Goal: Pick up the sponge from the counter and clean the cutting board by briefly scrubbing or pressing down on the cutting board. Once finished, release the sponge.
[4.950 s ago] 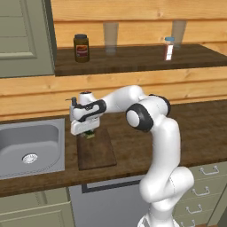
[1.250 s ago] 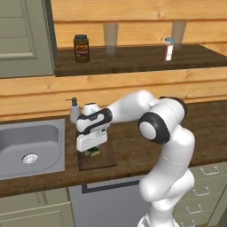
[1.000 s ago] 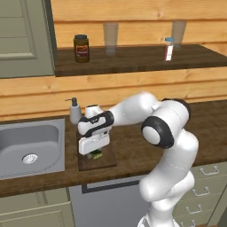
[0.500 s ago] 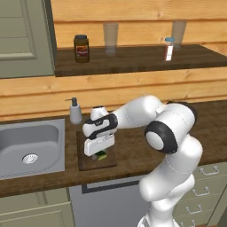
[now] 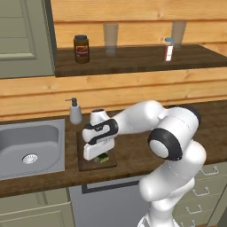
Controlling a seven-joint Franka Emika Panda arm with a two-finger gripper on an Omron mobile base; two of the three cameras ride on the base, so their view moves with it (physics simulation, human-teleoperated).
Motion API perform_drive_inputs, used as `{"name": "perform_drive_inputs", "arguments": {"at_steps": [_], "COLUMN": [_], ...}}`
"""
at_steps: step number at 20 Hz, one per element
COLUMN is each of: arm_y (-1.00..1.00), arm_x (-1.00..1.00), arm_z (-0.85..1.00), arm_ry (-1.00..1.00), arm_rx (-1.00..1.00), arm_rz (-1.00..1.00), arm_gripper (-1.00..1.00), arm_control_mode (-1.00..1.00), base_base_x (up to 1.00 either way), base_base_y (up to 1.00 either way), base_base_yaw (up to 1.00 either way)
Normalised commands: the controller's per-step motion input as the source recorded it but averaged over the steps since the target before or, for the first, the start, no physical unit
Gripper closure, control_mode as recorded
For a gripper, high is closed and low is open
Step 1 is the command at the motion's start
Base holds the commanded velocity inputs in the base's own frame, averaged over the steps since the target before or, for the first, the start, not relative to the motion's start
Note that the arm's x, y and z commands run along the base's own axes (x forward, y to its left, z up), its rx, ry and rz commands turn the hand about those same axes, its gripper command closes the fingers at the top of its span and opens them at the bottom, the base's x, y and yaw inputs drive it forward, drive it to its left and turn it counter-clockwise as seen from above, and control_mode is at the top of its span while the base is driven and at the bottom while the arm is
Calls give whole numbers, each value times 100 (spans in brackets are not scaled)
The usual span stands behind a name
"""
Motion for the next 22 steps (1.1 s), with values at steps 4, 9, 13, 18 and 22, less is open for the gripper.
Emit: {"name": "perform_drive_inputs", "arguments": {"at_steps": [4, 9, 13, 18, 22], "arm_y": [-49, -76, -81, -90, -94], "arm_x": [-74, -91, -88, -39, 0], "arm_z": [-93, -82, -63, -53, -54], "arm_ry": [0, 0, 0, 0, 5], "arm_rx": [0, 0, 0, 0, 0], "arm_rz": [2, 1, 0, 0, 0], "arm_gripper": [100, 100, 100, 100, 100], "arm_control_mode": [-100, -100, -100, -100, -100], "base_base_x": [0, 0, 0, 0, 0], "base_base_y": [0, 0, 0, 0, 0], "base_base_yaw": [0, 0, 0, 0, 0]}}
